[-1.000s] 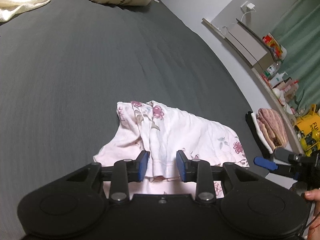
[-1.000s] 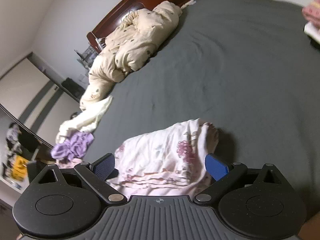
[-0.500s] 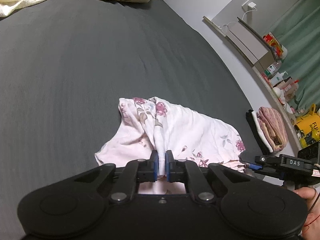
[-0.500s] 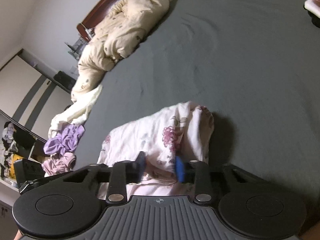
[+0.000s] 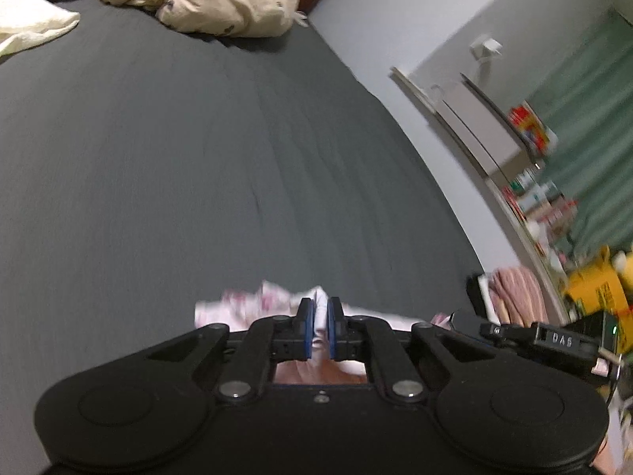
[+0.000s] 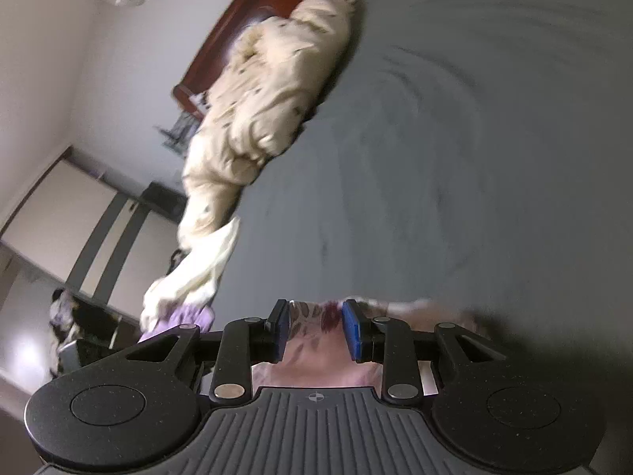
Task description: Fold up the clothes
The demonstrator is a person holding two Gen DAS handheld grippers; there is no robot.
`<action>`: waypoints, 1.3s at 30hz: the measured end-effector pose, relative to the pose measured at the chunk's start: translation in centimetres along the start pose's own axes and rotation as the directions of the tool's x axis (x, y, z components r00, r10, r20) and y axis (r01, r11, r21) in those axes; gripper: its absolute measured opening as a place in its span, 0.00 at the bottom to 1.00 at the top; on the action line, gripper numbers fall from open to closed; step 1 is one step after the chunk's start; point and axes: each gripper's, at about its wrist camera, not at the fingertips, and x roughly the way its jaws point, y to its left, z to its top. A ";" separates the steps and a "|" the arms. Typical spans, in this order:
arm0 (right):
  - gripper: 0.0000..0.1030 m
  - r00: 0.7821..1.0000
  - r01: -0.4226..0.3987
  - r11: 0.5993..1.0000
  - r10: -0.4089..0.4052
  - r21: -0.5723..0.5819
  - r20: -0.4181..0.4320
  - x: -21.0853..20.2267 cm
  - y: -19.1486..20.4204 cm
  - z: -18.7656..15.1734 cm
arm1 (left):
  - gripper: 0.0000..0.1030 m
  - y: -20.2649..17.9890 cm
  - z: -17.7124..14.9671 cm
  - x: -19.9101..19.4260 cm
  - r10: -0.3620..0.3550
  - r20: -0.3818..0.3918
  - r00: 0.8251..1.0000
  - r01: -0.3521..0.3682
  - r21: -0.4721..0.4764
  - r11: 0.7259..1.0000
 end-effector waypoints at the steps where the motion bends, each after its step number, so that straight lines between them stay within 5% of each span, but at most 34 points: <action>1: 0.29 1.000 0.004 1.000 -0.004 -0.003 0.002 0.5 -0.1 0.7 | 0.08 0.2 0.9 0.7 0.003 0.005 1.000 -0.003 -0.009 1.000; 6: 0.30 0.997 0.071 0.994 -0.069 -0.078 0.021 0.7 1.0 2.8 | 0.08 0.5 3.9 4.3 0.075 -0.012 0.997 -0.075 0.001 0.997; 10: 0.36 1.000 0.002 0.984 -0.006 -0.178 -0.021 -2.1 2.1 1.2 | 0.08 0.3 3.3 3.6 0.045 -0.011 0.999 -0.045 0.051 0.998; 13: 0.73 0.997 0.018 0.970 -0.034 -0.241 -0.065 -4.0 2.2 -1.3 | 0.14 0.6 1.5 1.3 -0.027 -0.018 0.999 0.028 0.076 0.997; 14: 0.82 0.997 0.026 0.972 -0.043 -0.234 -0.065 -4.5 1.9 -1.9 | 0.23 0.7 0.8 0.5 -0.033 -0.028 0.999 0.036 0.089 0.995; 15: 0.82 0.997 0.035 0.973 -0.051 -0.227 -0.066 -5.0 1.6 -2.6 | 0.32 0.8 0.2 -0.1 -0.030 -0.040 0.999 0.033 0.100 0.994; 21: 0.82 0.996 -0.014 0.999 0.017 0.033 -0.090 -5.8 -1.4 -4.1 | 0.38 1.1 -3.0 -2.6 0.003 -0.097 0.995 0.010 0.137 0.991; 26: 0.82 0.995 0.006 0.998 0.000 0.063 -0.102 -4.5 -1.5 -3.5 | 0.42 2.3 -3.5 -1.6 0.015 -0.132 0.991 -0.009 0.051 0.999; 31: 0.82 0.994 0.028 0.998 -0.022 0.055 -0.109 -3.1 -0.6 -2.9 | 0.40 2.8 -3.8 -0.3 -0.020 -0.145 0.989 0.017 -0.020 1.000; 32: 0.81 0.993 0.050 0.997 -0.043 0.059 -0.112 -2.6 -0.7 -2.9 | 0.33 2.7 -3.9 -0.1 -0.017 -0.146 0.989 0.015 -0.015 1.000; 35: 0.50 0.994 0.044 0.997 -0.037 0.070 -0.105 -1.8 -0.4 -3.1 | 0.18 2.2 -4.2 0.1 0.012 -0.141 0.990 -0.010 0.014 1.000; 39: 0.26 0.991 0.067 0.995 -0.058 0.072 -0.121 -1.0 -0.8 -3.2 | 0.14 0.9 -4.3 -0.6 0.042 -0.121 0.992 -0.031 0.089 0.996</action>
